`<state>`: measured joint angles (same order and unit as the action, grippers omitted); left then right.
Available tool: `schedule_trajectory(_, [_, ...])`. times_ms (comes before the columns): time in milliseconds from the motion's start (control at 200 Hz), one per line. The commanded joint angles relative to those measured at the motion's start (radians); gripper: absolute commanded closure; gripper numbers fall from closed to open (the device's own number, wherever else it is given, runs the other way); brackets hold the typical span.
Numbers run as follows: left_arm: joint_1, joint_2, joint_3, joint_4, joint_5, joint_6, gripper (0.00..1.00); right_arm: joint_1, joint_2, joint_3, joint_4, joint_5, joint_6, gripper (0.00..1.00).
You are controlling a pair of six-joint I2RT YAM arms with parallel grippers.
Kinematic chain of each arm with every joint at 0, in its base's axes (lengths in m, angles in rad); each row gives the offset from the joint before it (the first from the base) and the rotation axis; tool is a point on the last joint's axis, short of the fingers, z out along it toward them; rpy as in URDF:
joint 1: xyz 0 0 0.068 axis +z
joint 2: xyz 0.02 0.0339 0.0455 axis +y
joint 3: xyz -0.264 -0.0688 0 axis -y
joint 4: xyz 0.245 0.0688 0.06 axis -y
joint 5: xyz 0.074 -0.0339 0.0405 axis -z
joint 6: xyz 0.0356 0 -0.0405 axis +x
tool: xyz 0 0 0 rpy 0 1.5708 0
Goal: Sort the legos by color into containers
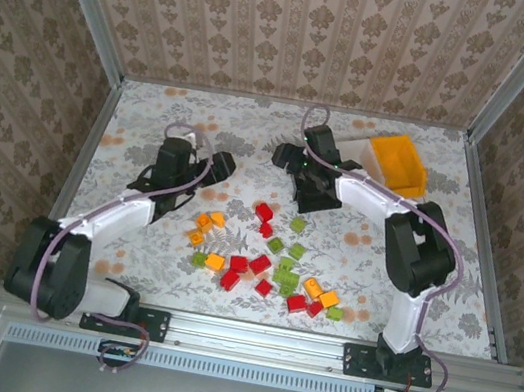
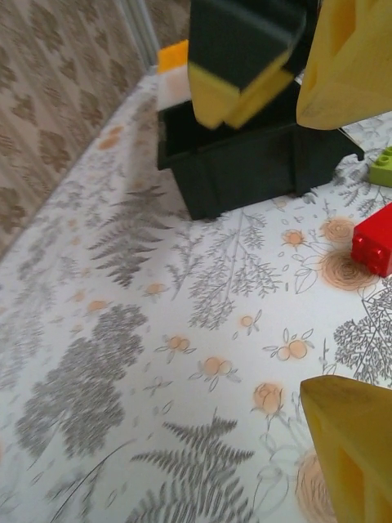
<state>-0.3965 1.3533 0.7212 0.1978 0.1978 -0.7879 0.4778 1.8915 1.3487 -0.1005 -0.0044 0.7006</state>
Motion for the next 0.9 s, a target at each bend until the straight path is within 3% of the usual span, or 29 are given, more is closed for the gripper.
schedule_trajectory(0, [-0.051, 0.096, 0.092, 0.059, -0.03, 0.028, 0.21, -0.034, -0.177, -0.078, -0.01, 0.18, 0.064, 0.16])
schedule_trajectory(155, [-0.171, 0.281, 0.247, 0.025, -0.139, 0.013, 0.24, -0.077, -0.301, -0.167, -0.108, 0.293, 0.08, 0.16])
schedule_trajectory(325, [-0.259, 0.459, 0.43, -0.031, -0.249, 0.0, 0.24, -0.122, -0.394, -0.285, -0.119, 0.311, 0.086, 0.16])
schedule_trajectory(480, [-0.316, 0.584, 0.559, -0.038, -0.273, 0.004, 0.25, -0.159, -0.455, -0.359, -0.107, 0.303, 0.091, 0.16])
schedule_trajectory(895, [-0.357, 0.714, 0.722, -0.28, -0.367, 0.037, 0.61, -0.198, -0.562, -0.422, -0.093, 0.31, 0.075, 0.15])
